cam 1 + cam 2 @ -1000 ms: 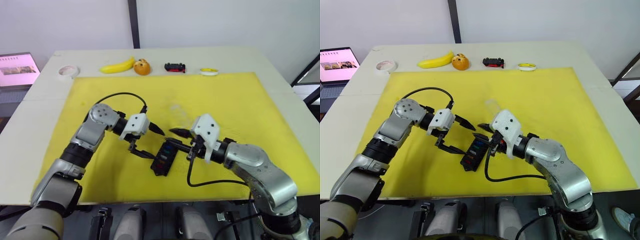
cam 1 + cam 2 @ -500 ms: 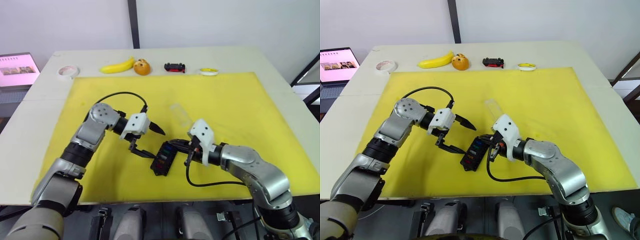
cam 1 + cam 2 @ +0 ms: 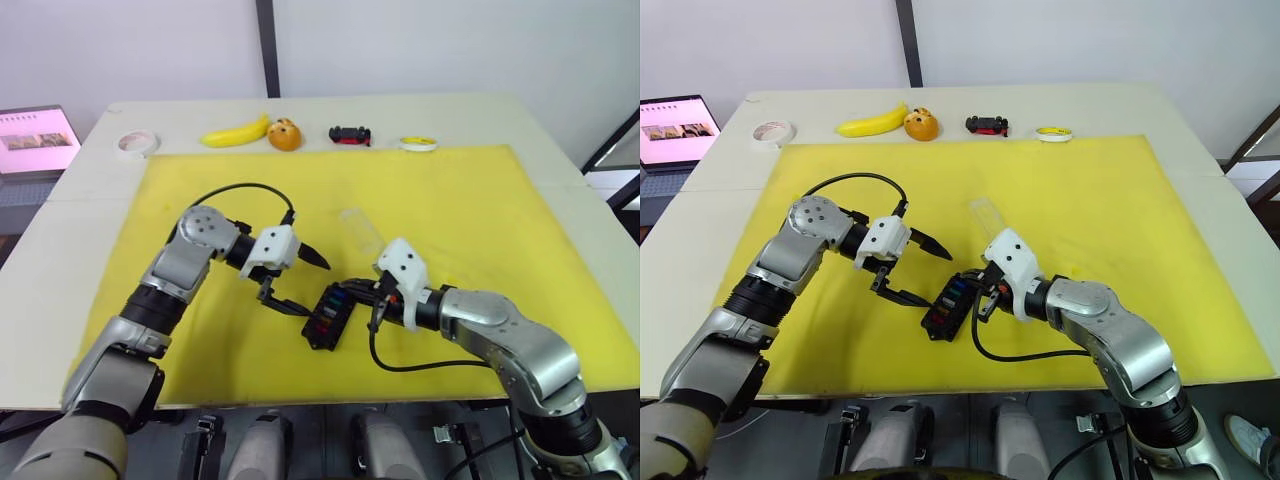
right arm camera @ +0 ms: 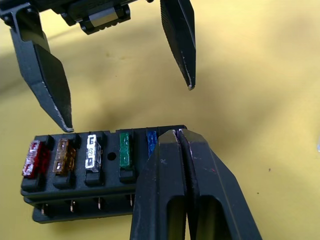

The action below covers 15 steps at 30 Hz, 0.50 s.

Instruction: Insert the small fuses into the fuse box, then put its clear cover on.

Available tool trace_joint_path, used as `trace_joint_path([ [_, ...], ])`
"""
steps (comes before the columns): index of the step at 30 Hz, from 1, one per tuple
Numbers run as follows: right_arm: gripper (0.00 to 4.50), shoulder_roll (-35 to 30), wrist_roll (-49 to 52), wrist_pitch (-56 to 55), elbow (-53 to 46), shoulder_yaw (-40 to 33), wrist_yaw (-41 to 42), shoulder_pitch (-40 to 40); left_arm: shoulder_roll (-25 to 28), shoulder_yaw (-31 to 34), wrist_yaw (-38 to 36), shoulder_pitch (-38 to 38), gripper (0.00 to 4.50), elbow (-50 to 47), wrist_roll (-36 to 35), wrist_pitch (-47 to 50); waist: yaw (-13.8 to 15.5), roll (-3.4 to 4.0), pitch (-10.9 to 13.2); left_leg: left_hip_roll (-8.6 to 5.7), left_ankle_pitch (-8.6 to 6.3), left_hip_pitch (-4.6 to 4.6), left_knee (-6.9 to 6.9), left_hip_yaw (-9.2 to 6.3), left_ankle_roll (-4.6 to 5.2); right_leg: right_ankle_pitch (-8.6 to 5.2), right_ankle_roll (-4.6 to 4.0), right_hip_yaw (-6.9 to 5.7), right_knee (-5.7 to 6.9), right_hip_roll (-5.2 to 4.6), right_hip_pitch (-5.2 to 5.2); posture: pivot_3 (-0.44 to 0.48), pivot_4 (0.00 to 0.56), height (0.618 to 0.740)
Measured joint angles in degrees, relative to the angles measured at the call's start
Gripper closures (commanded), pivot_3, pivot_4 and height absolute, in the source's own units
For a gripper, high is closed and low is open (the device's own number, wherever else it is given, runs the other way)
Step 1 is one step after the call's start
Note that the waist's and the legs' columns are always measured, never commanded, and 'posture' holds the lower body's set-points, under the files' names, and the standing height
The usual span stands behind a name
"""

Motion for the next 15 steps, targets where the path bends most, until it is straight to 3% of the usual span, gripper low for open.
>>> trace_joint_path([
  [10,4.44,0.39,2.27,-0.22,-1.12,-1.77,-0.85,-0.06,0.06,0.71,1.16,0.41,0.00,-0.46,-0.14,0.17,0.00,0.00,0.00,0.01,0.00,-0.01,0.00,0.00,0.01,0.00,0.00,0.00,0.00,0.00,-0.02,0.000,0.150,0.740],
  [15,4.44,-1.01,9.54,3.29,-8.56,-12.48,-1.56,-0.01,1.94,7.20,6.15,4.58,0.00,-7.01,-4.59,7.95,-0.05,0.00,0.00,0.05,-0.02,-0.02,-0.01,-0.02,0.03,0.00,0.00,0.02,0.01,-0.01,-0.03,0.000,0.150,0.740],
])
